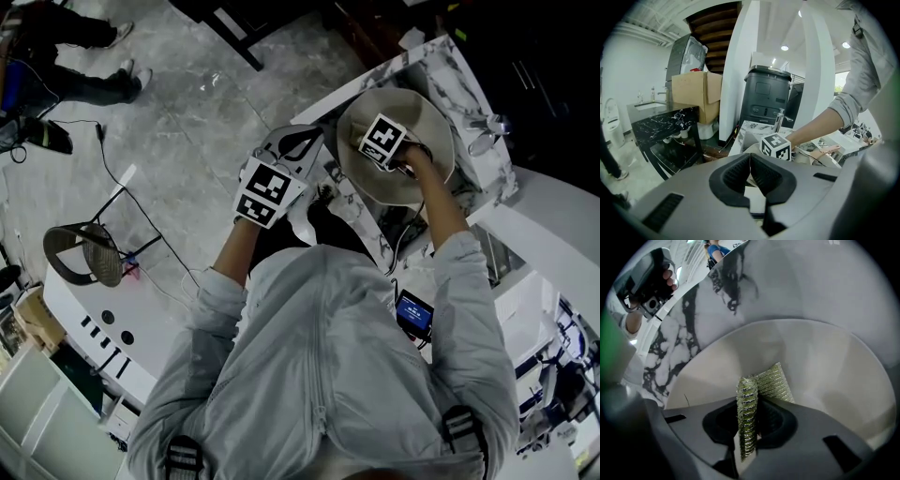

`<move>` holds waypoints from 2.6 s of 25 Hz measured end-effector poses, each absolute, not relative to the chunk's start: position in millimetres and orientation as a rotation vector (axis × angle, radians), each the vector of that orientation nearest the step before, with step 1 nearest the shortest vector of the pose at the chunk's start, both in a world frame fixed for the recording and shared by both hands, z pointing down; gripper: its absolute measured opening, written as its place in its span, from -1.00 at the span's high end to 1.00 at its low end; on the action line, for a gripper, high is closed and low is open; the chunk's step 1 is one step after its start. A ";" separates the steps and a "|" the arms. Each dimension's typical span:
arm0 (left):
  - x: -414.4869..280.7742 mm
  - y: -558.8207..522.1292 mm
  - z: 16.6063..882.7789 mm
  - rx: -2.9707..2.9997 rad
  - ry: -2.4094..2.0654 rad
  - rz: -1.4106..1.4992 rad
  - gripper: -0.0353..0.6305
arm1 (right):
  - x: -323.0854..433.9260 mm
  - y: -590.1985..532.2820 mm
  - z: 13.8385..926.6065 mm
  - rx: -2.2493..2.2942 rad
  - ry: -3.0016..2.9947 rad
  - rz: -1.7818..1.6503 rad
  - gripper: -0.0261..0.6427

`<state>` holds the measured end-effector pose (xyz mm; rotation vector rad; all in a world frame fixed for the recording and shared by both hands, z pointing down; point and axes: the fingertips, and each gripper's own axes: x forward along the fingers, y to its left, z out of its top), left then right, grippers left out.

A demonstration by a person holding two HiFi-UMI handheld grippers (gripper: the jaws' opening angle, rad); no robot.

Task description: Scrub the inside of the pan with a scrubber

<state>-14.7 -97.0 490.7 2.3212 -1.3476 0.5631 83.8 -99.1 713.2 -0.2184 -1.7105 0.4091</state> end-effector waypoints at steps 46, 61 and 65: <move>-14.5 -126.5 486.0 2.328 -1.281 0.637 0.82 | 179.4 -167.6 717.9 -0.048 -1.541 0.252 0.67; -33.3 -163.3 486.8 2.402 -1.136 0.647 0.82 | 133.4 -95.8 709.5 -0.177 -1.601 0.260 0.67; -33.5 -166.6 483.2 2.430 -1.091 0.661 0.82 | 149.9 -78.9 705.8 -0.229 -1.535 0.269 0.67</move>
